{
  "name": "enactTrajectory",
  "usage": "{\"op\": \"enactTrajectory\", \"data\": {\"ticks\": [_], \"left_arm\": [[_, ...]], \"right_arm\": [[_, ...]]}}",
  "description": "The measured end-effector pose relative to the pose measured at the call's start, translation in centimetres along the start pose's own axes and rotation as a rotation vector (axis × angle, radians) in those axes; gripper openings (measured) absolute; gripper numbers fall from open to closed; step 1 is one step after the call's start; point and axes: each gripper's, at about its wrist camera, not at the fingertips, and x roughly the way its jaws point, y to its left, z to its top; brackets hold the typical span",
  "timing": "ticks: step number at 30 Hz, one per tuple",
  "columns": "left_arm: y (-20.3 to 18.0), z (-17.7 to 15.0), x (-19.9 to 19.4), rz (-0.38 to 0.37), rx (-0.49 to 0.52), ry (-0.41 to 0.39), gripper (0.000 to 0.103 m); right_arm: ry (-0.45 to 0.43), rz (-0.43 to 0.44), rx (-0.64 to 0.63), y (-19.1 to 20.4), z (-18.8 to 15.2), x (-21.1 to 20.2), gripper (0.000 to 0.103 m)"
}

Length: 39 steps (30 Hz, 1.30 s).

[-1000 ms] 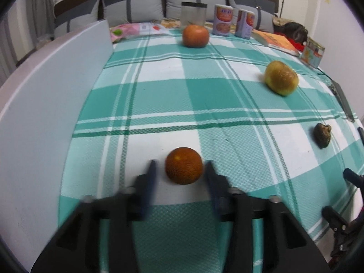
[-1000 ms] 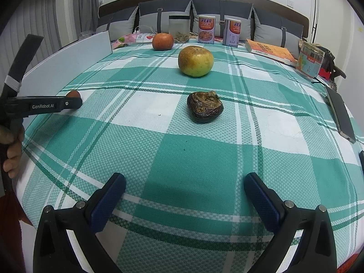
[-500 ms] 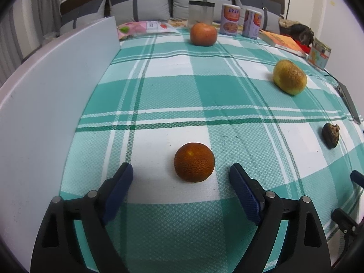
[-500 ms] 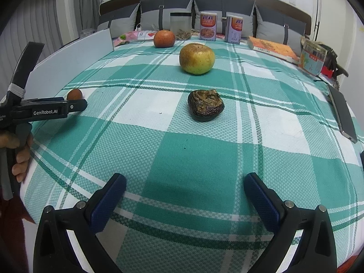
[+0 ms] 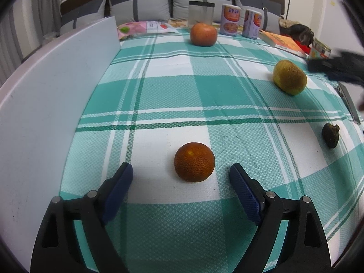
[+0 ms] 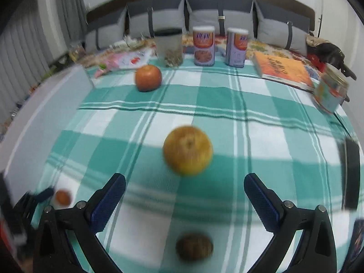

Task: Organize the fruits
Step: 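Grasp the yellow-brown apple with the right tool and lift it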

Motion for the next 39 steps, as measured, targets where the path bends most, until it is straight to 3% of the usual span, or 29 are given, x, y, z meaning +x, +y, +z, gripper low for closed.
{"op": "enactTrajectory", "data": {"ticks": [6,8,10,24,34,39], "left_arm": [[0.0,0.0,0.0,0.0,0.0,0.0,0.089],[0.0,0.0,0.0,0.0,0.0,0.0,0.089],[0.0,0.0,0.0,0.0,0.0,0.0,0.089],[0.0,0.0,0.1,0.0,-0.001,0.001,0.089],[0.0,0.0,0.1,0.0,0.0,0.001,0.089],[0.0,0.0,0.1,0.0,0.0,0.001,0.089]], "right_arm": [[0.123,-0.034,0.021,0.2,1.8,5.0,0.097],[0.169,-0.029,0.032,0.0,1.7,6.0,0.073],[0.197,-0.032,0.049,-0.4,1.4,6.5,0.066],[0.168,0.026,0.127,-5.1,-1.0,2.7,0.065],[0.193,0.0,0.095,-10.1,-8.4,-3.9,0.065],[0.26,-0.028,0.056,-10.1,-11.4,-3.9,0.065]]}}
